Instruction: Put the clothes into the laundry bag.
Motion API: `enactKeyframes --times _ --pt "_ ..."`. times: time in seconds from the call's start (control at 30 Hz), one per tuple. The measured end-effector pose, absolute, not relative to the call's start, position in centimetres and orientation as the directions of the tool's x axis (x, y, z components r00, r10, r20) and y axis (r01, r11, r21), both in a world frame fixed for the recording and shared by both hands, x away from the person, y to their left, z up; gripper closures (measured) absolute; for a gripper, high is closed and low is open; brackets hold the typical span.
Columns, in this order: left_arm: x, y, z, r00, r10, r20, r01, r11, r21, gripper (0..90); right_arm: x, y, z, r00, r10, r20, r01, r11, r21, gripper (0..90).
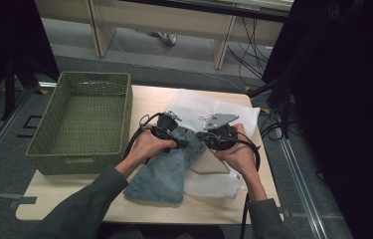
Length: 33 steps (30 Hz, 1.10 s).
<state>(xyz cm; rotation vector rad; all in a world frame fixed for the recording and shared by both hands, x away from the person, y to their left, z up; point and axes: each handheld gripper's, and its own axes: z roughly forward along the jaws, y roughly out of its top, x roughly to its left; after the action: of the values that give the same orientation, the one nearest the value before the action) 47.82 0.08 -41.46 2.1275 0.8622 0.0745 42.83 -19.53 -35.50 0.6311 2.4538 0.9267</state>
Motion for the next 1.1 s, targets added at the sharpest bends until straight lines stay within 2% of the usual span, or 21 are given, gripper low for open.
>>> enactKeyframes --times 0.07,0.1,0.17,0.2,0.23,0.27,0.37,0.4,0.47,0.57,0.63,0.8,0.9,0.93,0.97,1.0,1.1 --pt "48.2 -0.2 -42.3 0.764 0.607 -0.218 0.560 -0.455 0.692 55.8 42.8 -19.5 -35.6 -0.803 0.549 -0.233 0.261 0.674 0.691 90.0" --pt "48.8 -0.7 -43.9 0.760 0.610 -0.223 0.580 -0.484 0.655 51.2 42.9 -19.5 -36.1 -0.802 0.550 -0.232 0.272 0.682 0.679 90.0" --pt "48.8 -0.8 -44.4 0.759 0.608 -0.232 0.585 -0.480 0.654 44.4 43.0 -19.5 -36.5 -0.799 0.554 -0.235 0.277 0.686 0.673 90.0" --pt "48.4 -0.8 -44.4 0.733 0.627 -0.263 0.607 -0.427 0.670 44.4 43.1 -19.5 -37.1 -0.803 0.547 -0.235 0.279 0.695 0.663 90.0" --pt "48.2 -0.4 -44.0 0.756 0.607 -0.245 0.591 -0.473 0.653 35.7 43.2 -19.5 -37.9 -0.801 0.558 -0.216 0.306 0.692 0.653 90.0" --pt "47.8 -0.4 -43.6 0.742 0.621 -0.253 0.603 -0.452 0.657 30.8 43.5 -19.7 -38.3 -0.808 0.546 -0.221 0.293 0.699 0.652 90.0" --pt "46.8 0.8 -42.0 0.766 0.605 -0.217 0.569 -0.481 0.667 23.9 43.5 -19.8 -38.6 -0.801 0.563 -0.206 0.316 0.688 0.653 90.0" --pt "46.1 1.2 -41.4 0.758 0.608 -0.239 0.579 -0.456 0.677 21.4 43.6 -19.9 -38.5 -0.810 0.547 -0.211 0.300 0.695 0.654 90.0" --pt "45.4 1.9 -40.9 0.766 0.599 -0.233 0.569 -0.464 0.679 19.5 43.4 -20.0 -38.4 -0.801 0.556 -0.222 0.298 0.692 0.657 90.0" --pt "43.0 4.3 -40.4 0.808 0.568 -0.157 0.507 -0.535 0.676 16.8 43.3 -20.1 -38.4 -0.812 0.542 -0.215 0.294 0.699 0.652 90.0" --pt "42.4 4.9 -40.5 0.811 0.566 -0.149 0.503 -0.542 0.673 16.2 43.3 -20.1 -38.5 -0.804 0.552 -0.220 0.300 0.697 0.652 90.0" --pt "41.2 6.0 -43.4 0.838 0.532 -0.123 0.477 -0.603 0.640 15.6 43.1 -20.0 -38.7 -0.802 0.554 -0.221 0.307 0.701 0.643 87.8" --pt "41.6 5.5 -44.6 0.838 0.533 -0.119 0.479 -0.614 0.627 18.4 42.8 -20.0 -38.8 -0.791 0.562 -0.240 0.323 0.718 0.617 79.0" --pt "41.6 5.5 -44.6 0.838 0.533 -0.119 0.479 -0.614 0.627 19.6 42.8 -20.0 -38.8 -0.791 0.562 -0.240 0.323 0.718 0.617 79.0" --pt "41.5 5.1 -45.1 0.843 0.524 -0.123 0.478 -0.623 0.619 19.8 42.6 -20.0 -38.9 -0.790 0.546 -0.277 0.318 0.753 0.577 75.6" --pt "41.3 4.7 -45.4 0.831 0.538 -0.142 0.495 -0.597 0.632 19.5 42.6 -20.1 -39.0 -0.787 0.545 -0.289 0.317 0.759 0.569 73.1" --pt "41.2 4.5 -45.6 0.842 0.523 -0.130 0.481 -0.622 0.618 16.5 42.4 -19.9 -39.6 -0.781 0.546 -0.303 0.330 0.773 0.542 68.6"
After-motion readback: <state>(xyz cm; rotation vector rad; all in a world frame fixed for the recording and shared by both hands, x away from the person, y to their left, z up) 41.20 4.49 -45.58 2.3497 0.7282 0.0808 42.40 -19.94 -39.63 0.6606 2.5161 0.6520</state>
